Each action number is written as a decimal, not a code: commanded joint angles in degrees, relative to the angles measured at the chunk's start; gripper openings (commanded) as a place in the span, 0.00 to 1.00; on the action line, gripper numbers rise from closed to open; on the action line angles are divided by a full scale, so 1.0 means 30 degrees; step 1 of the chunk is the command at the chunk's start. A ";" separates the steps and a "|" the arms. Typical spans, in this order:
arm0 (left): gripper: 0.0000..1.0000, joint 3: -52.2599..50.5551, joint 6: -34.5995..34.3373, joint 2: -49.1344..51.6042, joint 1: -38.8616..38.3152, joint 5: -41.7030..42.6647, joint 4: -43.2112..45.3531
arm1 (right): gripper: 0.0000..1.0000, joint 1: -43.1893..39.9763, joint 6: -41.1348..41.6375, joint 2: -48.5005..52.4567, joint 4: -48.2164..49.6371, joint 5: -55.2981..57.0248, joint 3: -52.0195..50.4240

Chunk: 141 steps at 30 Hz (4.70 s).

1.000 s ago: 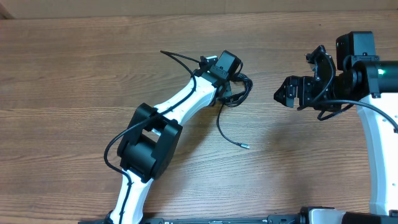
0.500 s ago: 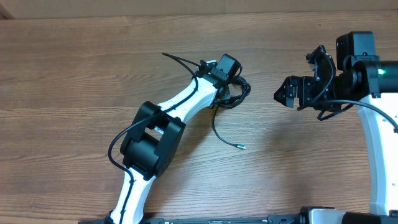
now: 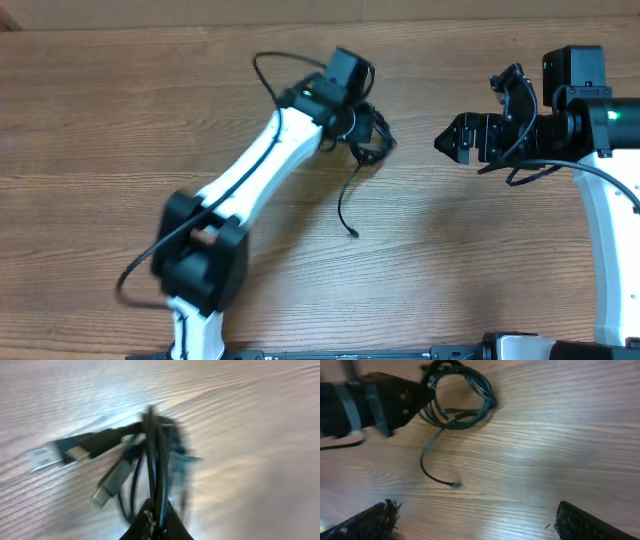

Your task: Untangle cables

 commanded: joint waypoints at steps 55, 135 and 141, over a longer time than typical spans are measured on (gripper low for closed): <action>0.04 0.0685 -0.0029 -0.3410 0.4284 1.5140 -0.5027 | 0.40 0.3155 -0.4605 0.4452 0.5282 -0.4014 -0.2251; 0.04 0.0685 -0.5719 -0.3410 0.5217 1.9438 -0.0750 | 0.04 0.5588 0.1005 0.4444 0.5005 0.2798 0.0022; 0.04 0.0685 -0.4189 -0.3410 0.5945 1.1927 -0.2754 | 0.04 0.5457 0.0481 0.3563 0.2382 0.1115 0.1923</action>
